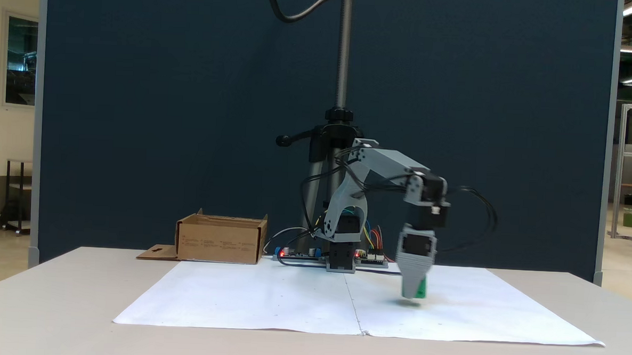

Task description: Grasp a green dice and put it in the bin.

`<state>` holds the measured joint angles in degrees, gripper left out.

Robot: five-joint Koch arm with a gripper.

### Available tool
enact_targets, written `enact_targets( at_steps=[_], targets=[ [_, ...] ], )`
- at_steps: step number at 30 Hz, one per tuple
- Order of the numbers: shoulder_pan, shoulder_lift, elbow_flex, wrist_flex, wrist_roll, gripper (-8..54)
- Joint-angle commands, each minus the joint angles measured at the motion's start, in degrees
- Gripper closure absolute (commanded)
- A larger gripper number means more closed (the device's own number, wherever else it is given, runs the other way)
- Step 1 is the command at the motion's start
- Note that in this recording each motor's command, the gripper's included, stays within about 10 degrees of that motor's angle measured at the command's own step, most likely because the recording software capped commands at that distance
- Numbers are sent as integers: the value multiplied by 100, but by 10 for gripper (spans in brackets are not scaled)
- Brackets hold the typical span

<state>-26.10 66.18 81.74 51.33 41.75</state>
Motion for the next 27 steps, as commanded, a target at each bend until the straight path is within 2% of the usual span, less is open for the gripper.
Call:
enact_targets(
  at_steps=[1, 11, 27],
  targets=[
    [158, 396, 18, -62, 448, 334],
    [3085, 1160, 18, -940, -659, 334],
    [7550, 2136, 132, -1072, -3812, 334]
  ],
)
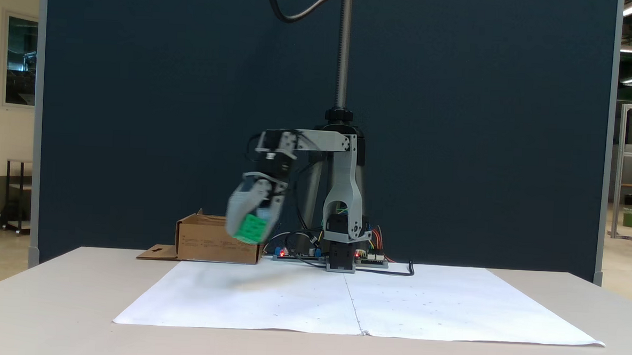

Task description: Grasp a green dice and put it in the bin.

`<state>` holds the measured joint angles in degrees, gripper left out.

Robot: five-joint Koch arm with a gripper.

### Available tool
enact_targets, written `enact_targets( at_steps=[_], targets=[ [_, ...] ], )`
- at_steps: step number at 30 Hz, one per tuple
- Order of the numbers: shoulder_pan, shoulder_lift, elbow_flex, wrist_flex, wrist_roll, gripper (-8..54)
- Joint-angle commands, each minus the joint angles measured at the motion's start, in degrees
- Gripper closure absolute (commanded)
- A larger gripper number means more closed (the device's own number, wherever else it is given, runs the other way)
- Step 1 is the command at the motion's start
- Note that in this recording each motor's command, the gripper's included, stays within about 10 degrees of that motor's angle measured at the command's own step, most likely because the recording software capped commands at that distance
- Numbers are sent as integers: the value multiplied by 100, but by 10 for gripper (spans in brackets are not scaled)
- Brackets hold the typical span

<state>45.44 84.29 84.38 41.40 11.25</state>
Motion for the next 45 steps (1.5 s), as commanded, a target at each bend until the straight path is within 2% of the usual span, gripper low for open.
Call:
enact_targets(
  at_steps=[1, 11, 23, 27, 38, 39, 41, 42, 45],
  targets=[
    [650, 360, -114, -62, -938, 334],
    [2883, 958, -114, 501, -2180, 334],
    [4799, 1248, -123, 615, -3059, 334],
    [5168, 1178, -123, 580, -3445, 334],
    [5713, 114, -123, -378, -3946, 334],
    [5713, 70, -123, -439, -3946, 323],
    [5713, 9, -114, -396, -3929, 176],
    [5730, 9, -114, -360, -3929, 131],
    [5739, 0, -114, -360, -3929, 64]
  ],
)
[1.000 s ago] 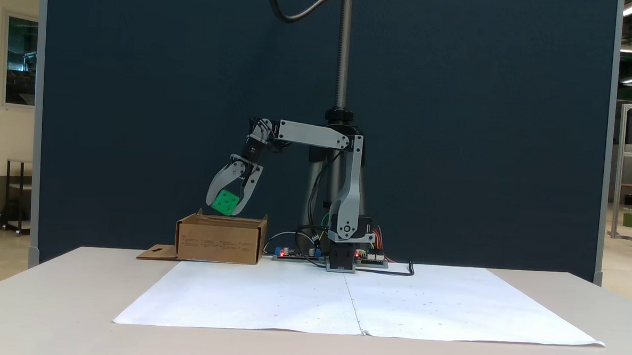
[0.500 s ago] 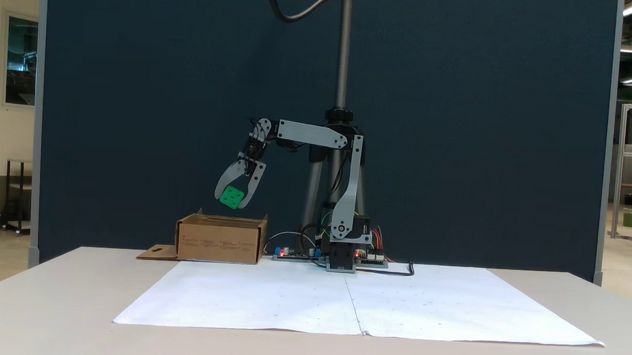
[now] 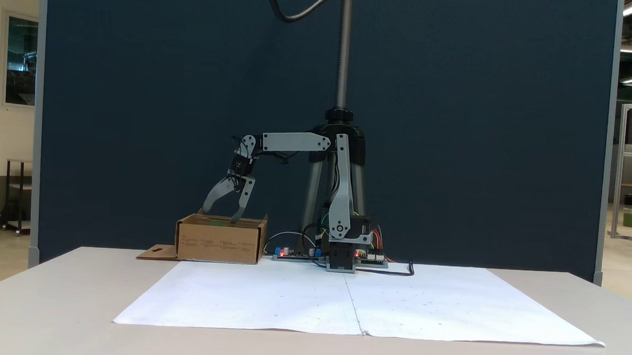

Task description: Grasp a green dice and put it in the bin.

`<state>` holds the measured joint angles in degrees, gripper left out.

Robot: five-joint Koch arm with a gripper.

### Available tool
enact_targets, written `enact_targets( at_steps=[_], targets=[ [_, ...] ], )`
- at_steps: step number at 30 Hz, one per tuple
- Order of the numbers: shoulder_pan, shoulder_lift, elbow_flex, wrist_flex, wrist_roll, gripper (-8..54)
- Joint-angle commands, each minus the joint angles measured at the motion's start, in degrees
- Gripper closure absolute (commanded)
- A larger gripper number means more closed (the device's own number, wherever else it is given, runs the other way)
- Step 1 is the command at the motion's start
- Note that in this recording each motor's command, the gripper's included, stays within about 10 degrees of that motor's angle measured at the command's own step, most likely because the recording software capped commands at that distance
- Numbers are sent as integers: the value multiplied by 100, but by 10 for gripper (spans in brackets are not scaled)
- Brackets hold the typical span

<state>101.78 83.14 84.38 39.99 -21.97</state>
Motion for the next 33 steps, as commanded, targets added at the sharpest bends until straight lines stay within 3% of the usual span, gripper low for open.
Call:
enact_targets(
  at_steps=[1, 9, 18, 24, 33],
  targets=[
    [105, 123, -114, -229, -606, 47],
    [141, 149, -132, -475, -545, 46],
    [-422, 580, -694, -246, 1835, 42],
    [-2558, 1485, -694, 185, 2646, 39],
    [-5941, 2021, -642, -70, 2698, 37]
  ],
)
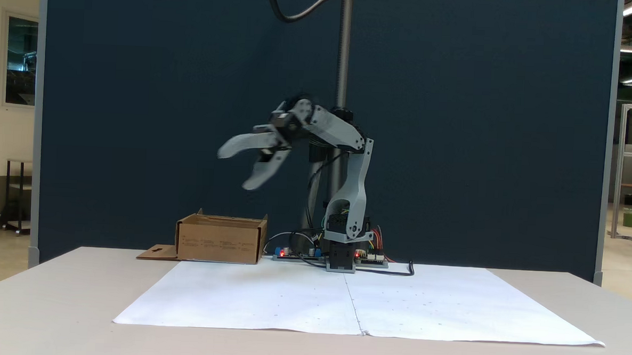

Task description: Grasp a green dice and put it in the bin.

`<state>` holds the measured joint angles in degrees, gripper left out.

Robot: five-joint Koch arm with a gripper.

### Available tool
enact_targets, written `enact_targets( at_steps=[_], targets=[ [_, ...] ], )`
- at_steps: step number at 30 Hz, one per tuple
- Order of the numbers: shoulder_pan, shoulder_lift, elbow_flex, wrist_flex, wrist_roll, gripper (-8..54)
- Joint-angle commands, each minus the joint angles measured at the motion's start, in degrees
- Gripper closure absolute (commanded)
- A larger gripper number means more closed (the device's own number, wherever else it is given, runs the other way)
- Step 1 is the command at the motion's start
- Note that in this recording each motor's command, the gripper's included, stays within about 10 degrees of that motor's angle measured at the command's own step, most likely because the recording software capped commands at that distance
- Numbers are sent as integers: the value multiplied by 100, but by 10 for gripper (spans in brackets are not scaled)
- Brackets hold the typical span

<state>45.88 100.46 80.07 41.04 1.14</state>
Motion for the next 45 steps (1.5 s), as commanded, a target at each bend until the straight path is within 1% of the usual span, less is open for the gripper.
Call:
enact_targets(
  at_steps=[1, 6, 14, 17, 26, 32, 37, 45],
  targets=[
    [-694, 378, -88, -343, 387, 37],
    [-2145, 870, 1037, -1633, 360, 29],
    [-3428, 1591, 2918, -3250, 299, 25],
    [-3797, 1837, 3744, -3883, 35, 18],
    [-4403, 2285, 5546, -5518, -466, 18],
    [-4649, 2804, 6662, -6555, -615, 19],
    [-4649, 3463, 7611, -7495, -606, 19],
    [-4632, 3560, 8490, -8937, -615, 20]
  ],
)
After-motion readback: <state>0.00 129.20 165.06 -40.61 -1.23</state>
